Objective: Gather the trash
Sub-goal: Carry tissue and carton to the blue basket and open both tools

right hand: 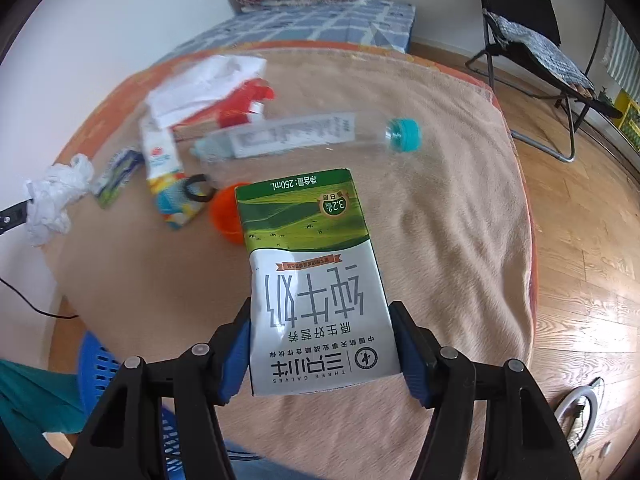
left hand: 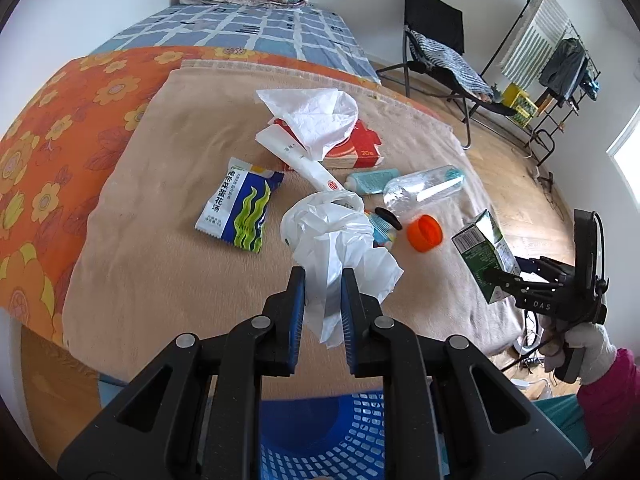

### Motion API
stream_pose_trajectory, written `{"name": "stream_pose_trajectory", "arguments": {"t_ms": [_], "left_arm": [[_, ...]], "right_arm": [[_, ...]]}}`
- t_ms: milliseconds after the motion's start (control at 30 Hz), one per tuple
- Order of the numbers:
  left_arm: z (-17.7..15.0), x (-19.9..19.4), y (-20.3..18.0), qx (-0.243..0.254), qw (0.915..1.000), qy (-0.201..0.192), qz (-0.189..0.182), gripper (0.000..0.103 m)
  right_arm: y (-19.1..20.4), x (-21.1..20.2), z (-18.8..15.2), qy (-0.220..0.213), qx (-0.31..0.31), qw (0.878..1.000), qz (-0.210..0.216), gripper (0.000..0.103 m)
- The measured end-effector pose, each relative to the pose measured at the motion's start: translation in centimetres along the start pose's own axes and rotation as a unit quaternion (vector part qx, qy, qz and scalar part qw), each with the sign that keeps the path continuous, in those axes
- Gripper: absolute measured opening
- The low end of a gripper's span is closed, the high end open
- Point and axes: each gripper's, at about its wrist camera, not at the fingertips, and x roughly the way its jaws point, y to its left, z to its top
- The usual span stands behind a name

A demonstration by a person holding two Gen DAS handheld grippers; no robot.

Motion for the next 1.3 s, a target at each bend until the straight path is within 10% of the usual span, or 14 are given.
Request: {"name": "stream_pose_trajectory", "arguments": {"t_ms": [433, 1300], "left_arm": [[-4.2, -2.7, 0.2, 0.014, 0.9999, 0.002, -0.007, 0.016], [-14.1, -1.3, 1.0, -0.003, 0.9965, 0.079, -0.027, 0.016]], "right_arm": [[7.4, -5.5, -3.6, -0.071, -0.021, 0.995, 0.064, 0.066], [14.3, -4.5, -10.5, -0.026, -0.081, 0.99, 0.109, 0.066]]}}
